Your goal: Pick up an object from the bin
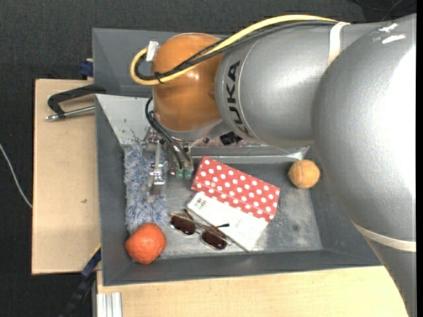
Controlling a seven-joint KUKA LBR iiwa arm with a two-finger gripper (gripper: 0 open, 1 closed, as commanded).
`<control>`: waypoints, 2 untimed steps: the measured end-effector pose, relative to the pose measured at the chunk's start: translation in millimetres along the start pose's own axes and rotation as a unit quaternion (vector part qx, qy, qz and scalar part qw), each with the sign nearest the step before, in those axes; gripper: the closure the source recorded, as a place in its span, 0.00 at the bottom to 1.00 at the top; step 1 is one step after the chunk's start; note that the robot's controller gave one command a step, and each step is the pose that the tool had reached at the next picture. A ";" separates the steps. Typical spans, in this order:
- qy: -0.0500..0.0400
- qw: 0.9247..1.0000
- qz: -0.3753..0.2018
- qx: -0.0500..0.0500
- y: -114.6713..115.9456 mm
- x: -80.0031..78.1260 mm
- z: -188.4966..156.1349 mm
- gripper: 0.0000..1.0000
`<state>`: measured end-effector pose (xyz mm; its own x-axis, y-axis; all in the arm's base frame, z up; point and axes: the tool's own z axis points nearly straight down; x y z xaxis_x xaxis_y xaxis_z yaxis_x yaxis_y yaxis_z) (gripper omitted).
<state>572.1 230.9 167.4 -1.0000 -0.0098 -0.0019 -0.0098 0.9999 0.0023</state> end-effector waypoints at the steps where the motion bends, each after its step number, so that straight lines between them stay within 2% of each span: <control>1: -0.002 0.984 -0.180 0.000 0.8 -1.8 74.9 0.00; 2: -0.002 0.969 -0.246 0.000 0.2 2.7 72.1 0.00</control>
Offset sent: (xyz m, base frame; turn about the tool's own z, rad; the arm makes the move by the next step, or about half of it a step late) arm -0.0068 -0.0018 -0.0440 -0.5562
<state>569.5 231.2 95.3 -0.8741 -0.4857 -0.0065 -0.4857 0.8741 0.0009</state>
